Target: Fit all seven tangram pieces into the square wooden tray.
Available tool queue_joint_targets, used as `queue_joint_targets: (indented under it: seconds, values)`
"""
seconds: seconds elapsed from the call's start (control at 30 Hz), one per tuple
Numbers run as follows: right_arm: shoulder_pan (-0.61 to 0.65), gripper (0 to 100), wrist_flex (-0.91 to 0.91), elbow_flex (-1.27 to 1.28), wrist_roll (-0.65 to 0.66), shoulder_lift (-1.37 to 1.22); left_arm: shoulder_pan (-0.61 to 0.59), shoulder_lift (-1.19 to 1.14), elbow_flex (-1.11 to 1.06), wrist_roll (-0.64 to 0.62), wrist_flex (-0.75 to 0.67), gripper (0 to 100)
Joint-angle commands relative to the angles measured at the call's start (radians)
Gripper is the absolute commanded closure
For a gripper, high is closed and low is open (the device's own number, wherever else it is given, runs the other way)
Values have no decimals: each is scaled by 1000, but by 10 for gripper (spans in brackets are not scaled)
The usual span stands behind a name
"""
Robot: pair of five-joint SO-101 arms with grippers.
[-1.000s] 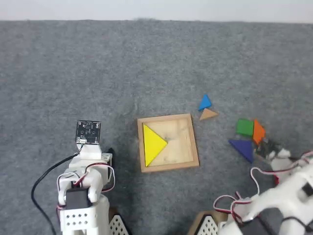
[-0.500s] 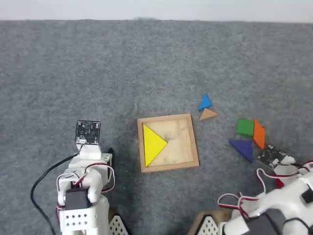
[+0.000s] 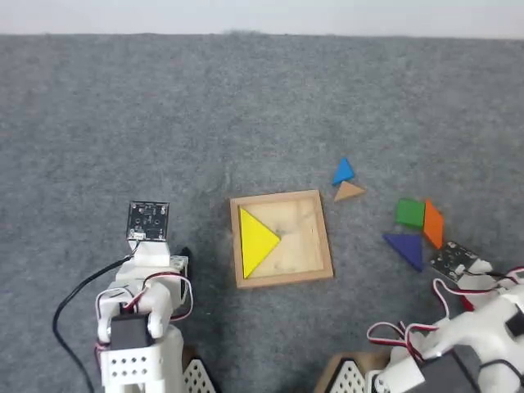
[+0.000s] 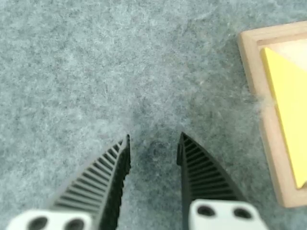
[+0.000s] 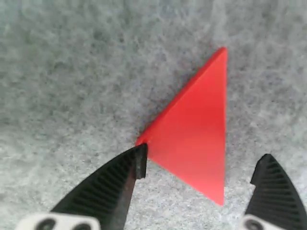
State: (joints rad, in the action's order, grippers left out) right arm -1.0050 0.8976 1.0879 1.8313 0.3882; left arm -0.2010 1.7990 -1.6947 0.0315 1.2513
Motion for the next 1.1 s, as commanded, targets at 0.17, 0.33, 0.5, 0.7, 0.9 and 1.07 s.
queue_joint_targets:
  seconds: [0.17, 0.33, 0.5, 0.7, 0.9, 1.07]
  values:
    - [47, 685, -22, 114, -12, -54, 6, 11, 12, 9, 6, 850]
    - [50, 712, -21, 123, -14, -54, 6, 11, 12, 9, 6, 850]
    - [48, 715, -19, 123, -18, -54, 6, 11, 12, 9, 6, 850]
    - [56, 877, -18, 91, -135, -45, 6, 11, 12, 9, 6, 850]
    - [97, 948, 1, -28, -361, -45, 6, 11, 12, 9, 6, 850]
    - [160, 951, 147, -187, -539, -45, 6, 11, 12, 9, 6, 850]
